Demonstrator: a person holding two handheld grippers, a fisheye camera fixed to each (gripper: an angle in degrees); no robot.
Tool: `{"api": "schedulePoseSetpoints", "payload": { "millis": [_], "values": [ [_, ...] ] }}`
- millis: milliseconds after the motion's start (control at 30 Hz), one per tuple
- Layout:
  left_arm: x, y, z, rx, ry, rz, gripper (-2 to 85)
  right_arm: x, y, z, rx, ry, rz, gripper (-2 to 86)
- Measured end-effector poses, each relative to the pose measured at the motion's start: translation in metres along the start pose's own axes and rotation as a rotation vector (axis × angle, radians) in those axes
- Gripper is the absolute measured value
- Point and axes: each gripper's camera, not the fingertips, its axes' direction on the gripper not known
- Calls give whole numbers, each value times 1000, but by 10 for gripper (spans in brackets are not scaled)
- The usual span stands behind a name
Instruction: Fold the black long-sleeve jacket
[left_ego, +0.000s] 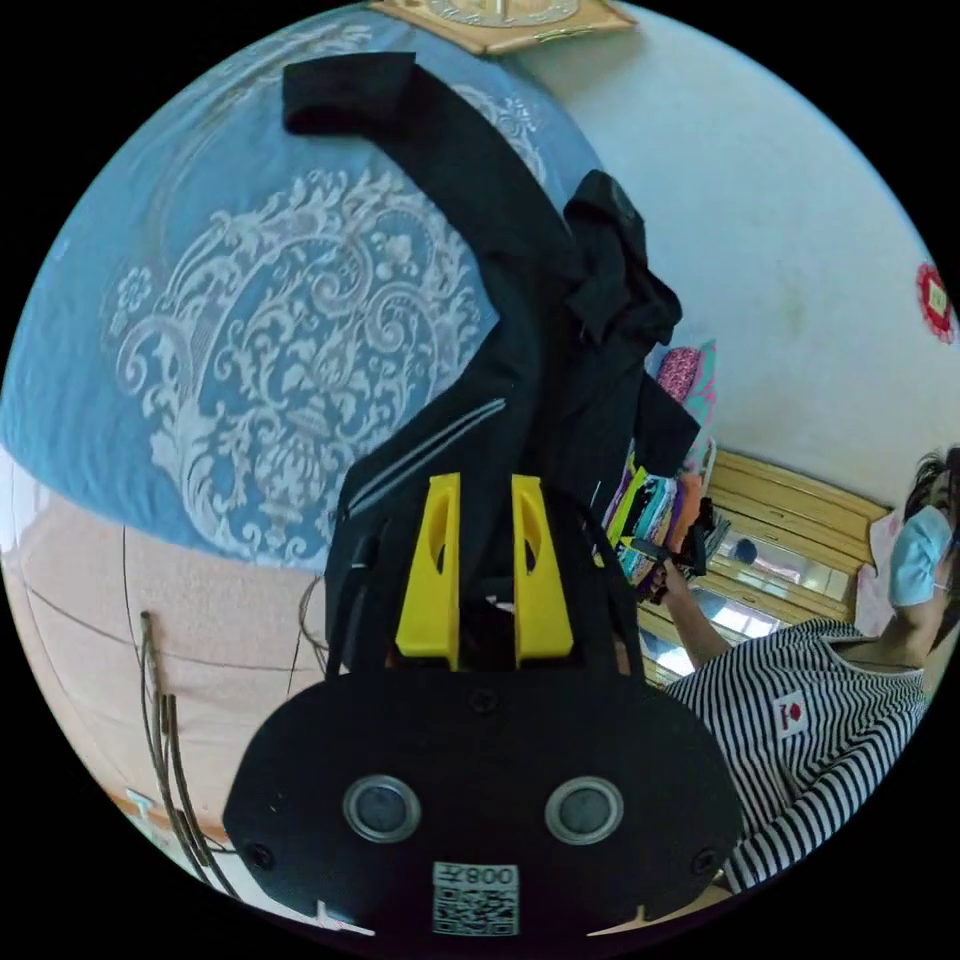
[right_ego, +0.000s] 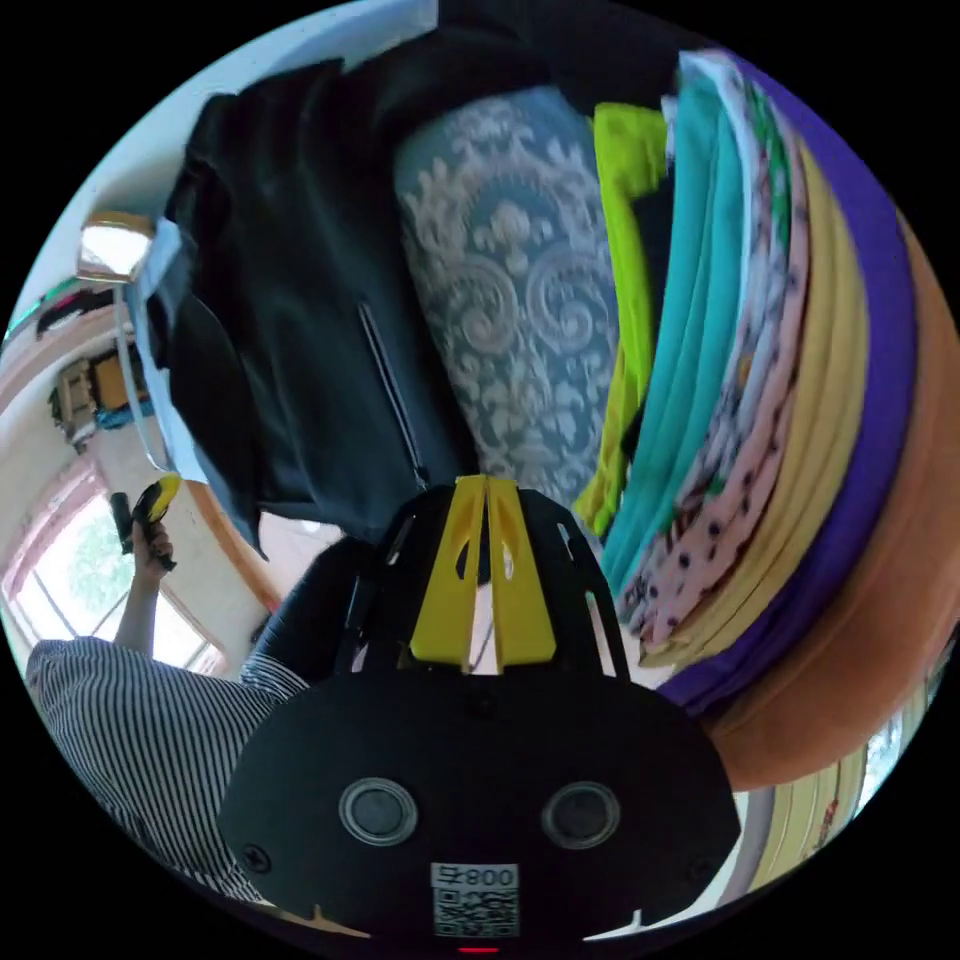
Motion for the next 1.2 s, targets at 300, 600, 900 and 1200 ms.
{"api": "schedulePoseSetpoints", "payload": {
  "millis": [300, 600, 900, 1200],
  "values": [
    [-13, -138, 25, 53, 95, -62, 124, -132, -229, -94, 411, -103, -318, 94],
    [-31, -155, 9, 105, 156, -54, 33, -218, -363, -68, 285, 19, -396, 117],
    [-19, -162, -70, 296, 119, 90, 16, -284, -403, -85, 240, 110, -455, 36],
    [-50, -174, -149, 483, 31, 17, 44, -370, -439, -155, 428, -38, -508, 50]
  ]
}}
